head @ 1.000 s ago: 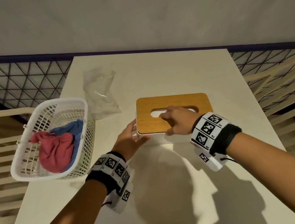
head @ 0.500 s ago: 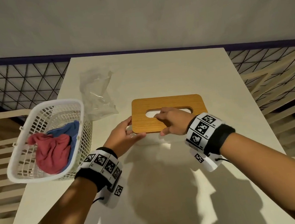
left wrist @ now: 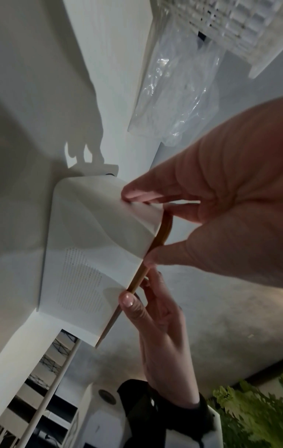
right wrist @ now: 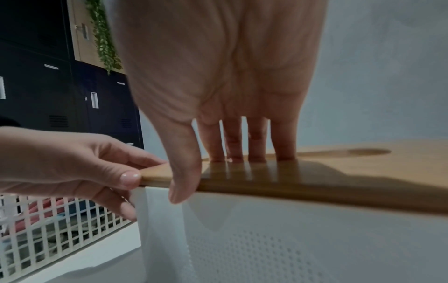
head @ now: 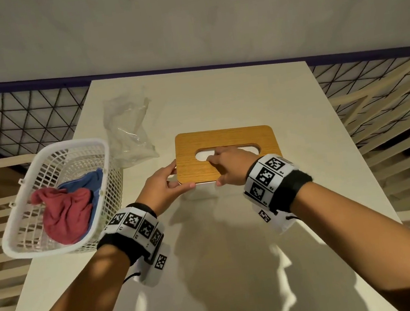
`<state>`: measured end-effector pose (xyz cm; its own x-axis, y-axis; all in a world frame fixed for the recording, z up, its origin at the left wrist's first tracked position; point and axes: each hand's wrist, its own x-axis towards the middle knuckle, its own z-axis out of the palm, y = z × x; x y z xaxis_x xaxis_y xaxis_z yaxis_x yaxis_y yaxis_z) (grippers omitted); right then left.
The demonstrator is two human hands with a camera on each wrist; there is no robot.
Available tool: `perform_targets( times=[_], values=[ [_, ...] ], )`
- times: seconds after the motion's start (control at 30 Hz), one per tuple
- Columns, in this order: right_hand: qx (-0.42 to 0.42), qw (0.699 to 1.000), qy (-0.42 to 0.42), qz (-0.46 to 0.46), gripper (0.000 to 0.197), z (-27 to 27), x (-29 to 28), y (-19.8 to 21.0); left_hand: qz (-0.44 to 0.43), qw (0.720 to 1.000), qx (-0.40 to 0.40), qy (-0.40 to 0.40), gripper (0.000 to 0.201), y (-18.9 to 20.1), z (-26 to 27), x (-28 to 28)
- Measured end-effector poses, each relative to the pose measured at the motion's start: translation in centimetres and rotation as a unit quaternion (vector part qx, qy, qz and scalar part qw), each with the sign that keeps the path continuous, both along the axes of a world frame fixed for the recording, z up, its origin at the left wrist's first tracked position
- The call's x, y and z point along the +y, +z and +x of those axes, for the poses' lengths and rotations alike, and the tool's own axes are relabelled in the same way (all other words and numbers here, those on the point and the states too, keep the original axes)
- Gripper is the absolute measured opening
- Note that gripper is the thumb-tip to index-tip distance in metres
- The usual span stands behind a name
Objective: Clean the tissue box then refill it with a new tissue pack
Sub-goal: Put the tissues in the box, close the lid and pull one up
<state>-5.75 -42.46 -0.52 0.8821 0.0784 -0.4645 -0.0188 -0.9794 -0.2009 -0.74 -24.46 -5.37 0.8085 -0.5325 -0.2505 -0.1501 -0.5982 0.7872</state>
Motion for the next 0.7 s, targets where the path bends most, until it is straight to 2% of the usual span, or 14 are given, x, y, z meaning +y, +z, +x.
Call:
perform_targets(
  times=[0.17, 0.37, 0.43, 0.5, 0.57, 0.63, 0.7],
  values=[
    [-0.001, 1.0, 0.005, -0.012, 0.05, 0.1, -0.1, -0.1, -0.007, 1.0, 0.009, -0.004, 0.069, 0.0, 0.2, 0.0],
    [0.004, 0.999, 0.022, -0.033, 0.05, 0.1, -0.2, -0.3, 0.003, 0.999, 0.04, -0.002, 0.08, 0.4, 0.4, 0.0],
    [-0.002, 1.0, 0.016, -0.004, 0.052, -0.4, -1.2, 0.0, 0.031, 0.999, 0.001, -0.007, 0.082, 1.4, 0.7, 0.1],
    [-0.045, 0.994, -0.052, 0.08, 0.049, -1.2, -3.0, 0.3, 0.076, 0.993, -0.085, -0.012, 0.072, 2.6, 1.3, 0.1],
    [-0.102, 0.975, -0.14, 0.136, 0.048, -1.9, -5.2, 0.3, 0.107, 0.984, -0.135, -0.034, 0.064, 3.3, 1.9, -0.5],
    [-0.107, 0.965, -0.207, 0.118, 0.05, -2.4, -7.4, -0.4, 0.142, 0.976, -0.149, -0.076, 0.061, 3.1, 2.2, -2.1],
    [-0.085, 0.966, -0.232, 0.082, 0.052, -2.6, -8.8, -1.8, 0.18, 0.967, -0.149, -0.104, 0.062, 2.2, 2.5, -3.9]
  ],
)
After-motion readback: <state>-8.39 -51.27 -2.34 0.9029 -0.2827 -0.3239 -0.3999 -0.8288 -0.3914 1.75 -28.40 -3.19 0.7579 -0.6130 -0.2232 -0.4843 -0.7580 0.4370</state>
